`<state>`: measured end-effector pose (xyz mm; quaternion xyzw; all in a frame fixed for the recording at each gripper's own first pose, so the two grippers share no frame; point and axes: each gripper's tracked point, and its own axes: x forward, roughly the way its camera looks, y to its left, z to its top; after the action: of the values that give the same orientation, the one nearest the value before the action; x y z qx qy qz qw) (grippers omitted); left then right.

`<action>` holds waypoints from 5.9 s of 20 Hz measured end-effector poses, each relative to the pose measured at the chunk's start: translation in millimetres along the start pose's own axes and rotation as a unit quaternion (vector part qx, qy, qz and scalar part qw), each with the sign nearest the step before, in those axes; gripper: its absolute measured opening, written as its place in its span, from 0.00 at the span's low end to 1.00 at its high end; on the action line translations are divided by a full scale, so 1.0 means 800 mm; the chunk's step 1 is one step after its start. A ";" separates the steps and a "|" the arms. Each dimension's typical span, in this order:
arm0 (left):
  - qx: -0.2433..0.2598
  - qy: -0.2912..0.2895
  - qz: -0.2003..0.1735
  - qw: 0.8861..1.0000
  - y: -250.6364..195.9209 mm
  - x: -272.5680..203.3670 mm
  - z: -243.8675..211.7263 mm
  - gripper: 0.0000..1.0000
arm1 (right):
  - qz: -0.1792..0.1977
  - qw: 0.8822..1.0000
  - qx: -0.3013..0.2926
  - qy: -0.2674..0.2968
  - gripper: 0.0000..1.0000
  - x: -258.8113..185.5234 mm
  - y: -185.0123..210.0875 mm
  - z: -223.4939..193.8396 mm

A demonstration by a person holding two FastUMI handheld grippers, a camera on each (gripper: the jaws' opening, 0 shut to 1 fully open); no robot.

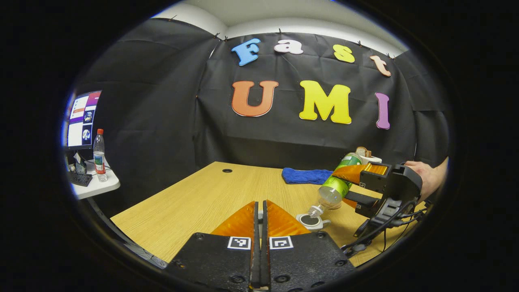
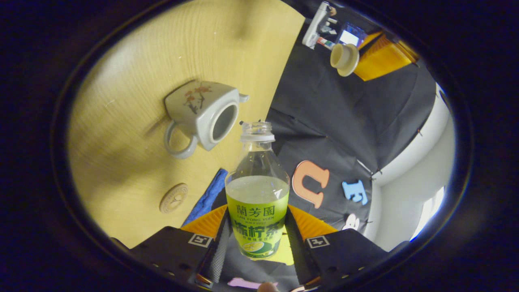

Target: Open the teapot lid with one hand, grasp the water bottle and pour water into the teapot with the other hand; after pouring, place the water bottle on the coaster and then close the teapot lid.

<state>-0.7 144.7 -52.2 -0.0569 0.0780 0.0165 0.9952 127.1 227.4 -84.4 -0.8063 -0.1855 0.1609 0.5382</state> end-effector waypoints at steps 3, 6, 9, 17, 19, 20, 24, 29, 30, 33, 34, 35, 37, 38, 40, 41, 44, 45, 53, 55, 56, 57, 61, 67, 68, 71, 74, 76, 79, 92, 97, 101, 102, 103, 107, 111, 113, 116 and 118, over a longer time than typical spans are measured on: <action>0.001 -0.001 0.000 1.000 0.000 -0.001 0.001 0.02 | 0.025 0.996 0.087 0.014 0.69 -0.002 0.013 -0.001; 0.002 -0.001 0.000 1.000 -0.003 -0.002 0.000 0.02 | 0.049 0.980 0.192 0.028 0.70 -0.013 0.023 -0.018; 0.004 -0.002 0.000 1.000 -0.005 -0.002 0.002 0.02 | 0.072 0.945 0.318 0.034 0.70 -0.010 0.023 -0.015; 0.004 0.001 -0.009 1.000 -0.016 0.000 0.000 0.03 | 0.069 0.757 0.649 0.019 0.70 -0.001 -0.038 -0.035; 0.002 -0.003 -0.014 1.000 -0.019 0.000 0.003 0.02 | 0.053 0.710 0.701 0.023 0.69 0.012 -0.047 -0.055; 0.001 -0.004 -0.015 1.000 -0.020 -0.001 0.004 0.02 | 0.046 0.683 0.728 0.024 0.70 0.017 -0.053 -0.067; 0.000 -0.004 -0.013 1.000 -0.015 -0.001 0.003 0.03 | 0.046 0.559 0.828 0.017 0.70 0.041 -0.044 -0.089; -0.001 0.000 -0.007 1.000 -0.008 -0.001 0.000 0.03 | 0.049 0.525 0.847 0.063 0.69 0.068 0.027 -0.121; -0.001 0.001 -0.007 1.000 -0.007 0.000 -0.001 0.03 | 0.050 0.527 0.846 0.068 0.69 0.073 0.036 -0.123; 0.000 0.004 -0.007 1.000 -0.006 0.003 -0.004 0.03 | 0.058 0.534 0.840 0.079 0.69 0.090 0.055 -0.120; 0.001 0.004 -0.006 1.000 -0.006 0.003 -0.005 0.03 | 0.062 0.536 0.838 0.080 0.69 0.095 0.059 -0.116; 0.000 0.004 -0.005 1.000 -0.006 0.003 -0.005 0.03 | 0.064 0.536 0.838 0.080 0.69 0.099 0.062 -0.113; -0.001 0.006 -0.003 1.000 -0.004 0.003 -0.006 0.03 | 0.070 0.540 0.835 0.080 0.70 0.107 0.071 -0.108; -0.001 0.007 -0.001 1.000 -0.003 0.003 -0.007 0.03 | 0.069 0.544 0.832 0.081 0.69 0.108 0.073 -0.108; -0.002 0.008 0.002 1.000 -0.001 0.003 -0.007 0.03 | 0.070 0.545 0.832 0.083 0.69 0.109 0.077 -0.107; -0.003 0.008 0.003 1.000 -0.001 0.003 -0.007 0.03 | 0.071 0.544 0.832 0.083 0.69 0.111 0.078 -0.106; -0.005 0.011 0.003 1.000 -0.001 0.003 -0.010 0.03 | 0.068 0.547 0.830 0.087 0.69 0.110 0.080 -0.108; -0.005 0.011 0.003 1.000 -0.002 0.003 -0.009 0.03 | 0.069 0.546 0.830 0.088 0.69 0.112 0.081 -0.107; -0.003 0.011 0.002 1.000 -0.001 0.003 -0.008 0.03 | 0.059 0.548 0.831 0.080 0.94 0.102 0.066 -0.110; -0.002 0.010 0.001 1.000 -0.002 0.003 -0.008 0.03 | 0.048 0.555 0.827 0.076 0.98 0.096 0.055 -0.112; 0.000 0.009 0.001 1.000 -0.002 0.002 -0.007 0.03 | 0.041 0.557 0.826 0.073 0.98 0.089 0.048 -0.114; 0.001 0.007 0.000 1.000 -0.003 0.001 -0.005 0.03 | 0.035 0.557 0.827 0.070 0.98 0.080 0.040 -0.118; 0.011 0.003 -0.007 1.000 -0.021 0.004 -0.004 0.03 | 0.006 0.558 0.827 0.064 0.98 0.016 0.015 -0.144; 0.011 -0.011 -0.055 0.998 -0.081 0.023 -0.005 0.03 | -0.043 0.553 0.827 0.091 0.97 -0.087 -0.009 -0.191; 0.021 -0.013 -0.061 0.998 -0.089 0.027 -0.007 0.03 | -0.054 0.554 0.825 0.094 0.97 -0.102 -0.009 -0.200; 0.048 -0.018 -0.071 0.996 -0.109 0.037 -0.010 0.03 | -0.076 0.563 0.816 0.110 0.97 -0.141 0.002 -0.212; 0.058 -0.022 -0.073 0.995 -0.124 0.052 -0.015 0.03 | -0.080 0.566 0.813 0.111 0.97 -0.166 0.012 -0.207; 0.057 -0.013 -0.076 0.995 -0.131 0.067 -0.029 0.03 | -0.077 0.576 0.805 0.118 0.97 -0.179 0.020 -0.207; 0.052 -0.001 -0.077 0.996 -0.136 0.085 -0.045 0.03 | -0.083 0.579 0.802 0.123 0.97 -0.191 0.023 -0.210; 0.054 0.015 -0.075 0.996 -0.135 0.107 -0.071 0.03 | -0.100 0.592 0.790 0.124 0.97 -0.198 0.023 -0.201; 0.057 0.022 -0.069 0.996 -0.132 0.108 -0.080 0.03 | -0.090 0.585 0.796 0.128 0.96 -0.200 0.035 -0.192; 0.050 0.025 -0.064 0.996 -0.130 0.109 -0.084 0.03 | -0.083 0.577 0.802 0.131 0.98 -0.203 0.042 -0.188; 0.048 0.025 -0.065 0.996 -0.133 0.109 -0.083 0.06 | -0.083 0.575 0.803 0.132 0.95 -0.203 0.044 -0.188; 0.045 0.026 -0.063 0.997 -0.132 0.109 -0.084 0.07 | -0.082 0.572 0.805 0.132 0.95 -0.203 0.044 -0.187; 0.053 0.013 -0.048 0.997 -0.129 0.103 -0.069 0.56 | -0.080 0.561 0.812 0.138 0.96 -0.208 0.053 -0.187; 0.041 -0.008 -0.027 0.999 -0.129 0.078 -0.034 0.97 | -0.087 0.548 0.819 0.143 0.98 -0.217 0.056 -0.188; 0.038 -0.025 -0.019 0.999 -0.134 0.059 -0.014 0.97 | -0.093 0.545 0.821 0.144 0.98 -0.225 0.053 -0.187; 0.051 -0.047 -0.010 0.998 -0.147 0.030 0.011 0.97 | -0.114 0.543 0.819 0.143 0.98 -0.241 0.034 -0.192; 0.054 -0.052 -0.010 0.997 -0.159 0.010 0.021 0.97 | -0.123 0.542 0.819 0.141 0.95 -0.252 0.022 -0.191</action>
<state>14.9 20.3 -23.2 -0.0029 0.0262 0.0057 0.9996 21.8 2.7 -32.1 0.0038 0.0073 0.0593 0.9982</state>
